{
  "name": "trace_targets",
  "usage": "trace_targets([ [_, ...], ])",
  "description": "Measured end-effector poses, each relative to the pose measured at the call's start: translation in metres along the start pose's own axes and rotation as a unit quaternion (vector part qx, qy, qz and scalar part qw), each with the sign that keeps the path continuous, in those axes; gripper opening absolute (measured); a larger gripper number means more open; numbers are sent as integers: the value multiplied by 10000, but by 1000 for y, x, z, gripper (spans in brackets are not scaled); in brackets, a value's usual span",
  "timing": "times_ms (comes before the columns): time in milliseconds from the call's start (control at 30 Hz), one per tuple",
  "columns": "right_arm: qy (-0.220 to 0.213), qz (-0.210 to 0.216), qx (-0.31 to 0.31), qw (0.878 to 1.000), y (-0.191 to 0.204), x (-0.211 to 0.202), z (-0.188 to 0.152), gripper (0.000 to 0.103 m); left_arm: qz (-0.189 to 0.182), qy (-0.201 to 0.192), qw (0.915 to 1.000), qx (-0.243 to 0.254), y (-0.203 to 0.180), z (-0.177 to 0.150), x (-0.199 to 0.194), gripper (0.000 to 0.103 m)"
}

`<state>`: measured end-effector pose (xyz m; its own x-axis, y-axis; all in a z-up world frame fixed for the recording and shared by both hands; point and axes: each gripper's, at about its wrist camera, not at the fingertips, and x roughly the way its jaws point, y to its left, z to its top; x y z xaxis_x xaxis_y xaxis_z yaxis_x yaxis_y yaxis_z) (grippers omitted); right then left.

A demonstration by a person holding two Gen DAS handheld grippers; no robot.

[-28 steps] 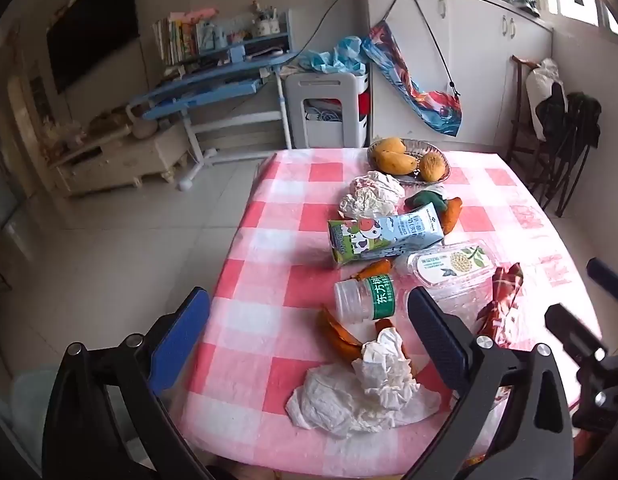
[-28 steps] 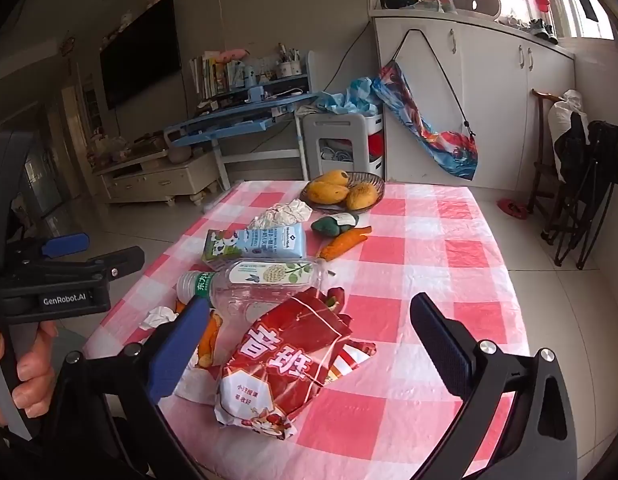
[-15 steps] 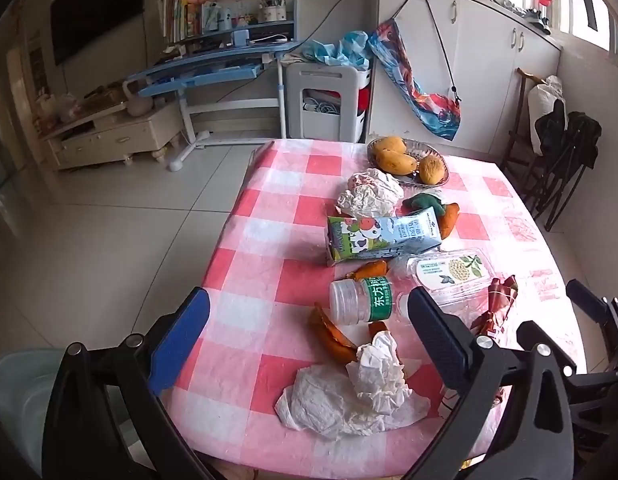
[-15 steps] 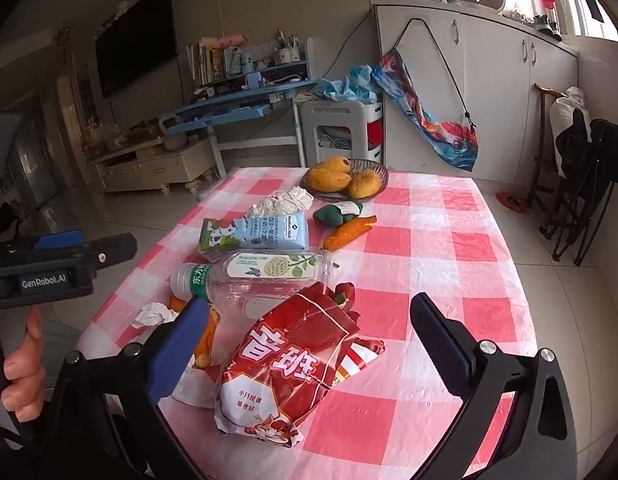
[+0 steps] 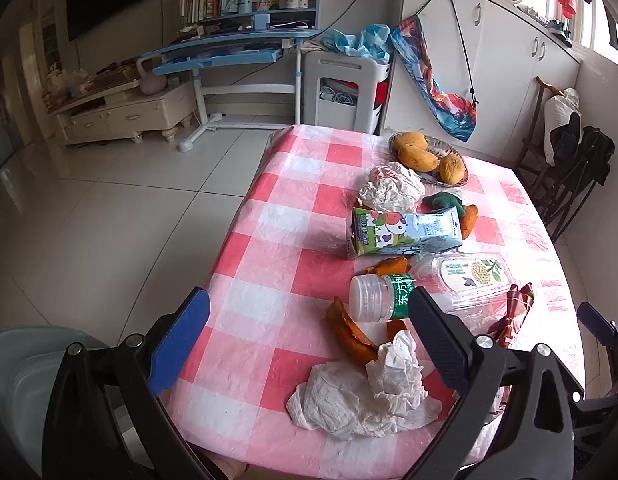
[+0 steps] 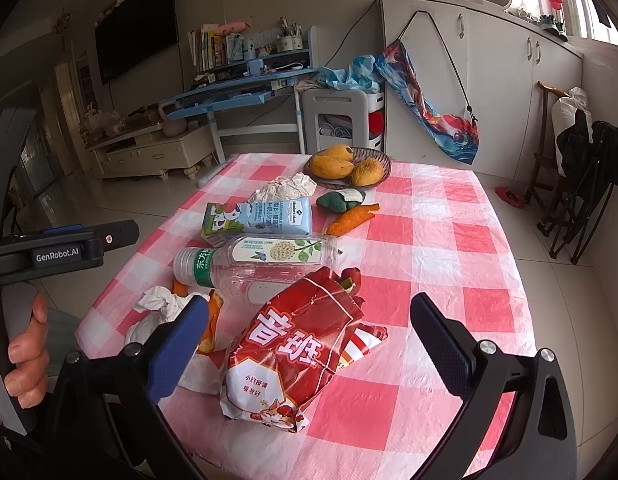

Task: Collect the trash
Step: 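Move both tools toward the tissues and snack bag on the table, then grasp the crumpled white tissue with left tool while right tool grasps red snack bag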

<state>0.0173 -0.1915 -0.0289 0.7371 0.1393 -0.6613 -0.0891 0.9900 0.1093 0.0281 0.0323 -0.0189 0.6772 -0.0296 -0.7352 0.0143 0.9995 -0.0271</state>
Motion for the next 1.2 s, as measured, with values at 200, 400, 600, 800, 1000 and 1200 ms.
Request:
trace_targets([
  [200, 101, 16, 13, 9999, 0, 2, -1, 97, 15, 44, 10000, -80, 6, 2, -1, 96],
  [400, 394, 114, 269, 9988, -8, 11, -6, 97, 7, 102, 9994, -322, 23, 7, -1, 96],
  [600, 629, 202, 377, 9971, -11, 19, -13, 97, -239, 298, 9993, -14, 9, 2, 5, 95],
  [800, 717, 257, 268, 9967, -6, 23, -17, 97, -266, 565, 9963, 588, -22, -10, 17, 95],
  [1000, 863, 412, 175, 9953, -1, 27, -22, 97, -279, 858, 9915, 935, -37, -21, 31, 70],
  [1200, 968, 587, 52, 9936, 6, 30, -27, 77, -590, 1101, 9864, 1071, -47, -29, 43, 16],
])
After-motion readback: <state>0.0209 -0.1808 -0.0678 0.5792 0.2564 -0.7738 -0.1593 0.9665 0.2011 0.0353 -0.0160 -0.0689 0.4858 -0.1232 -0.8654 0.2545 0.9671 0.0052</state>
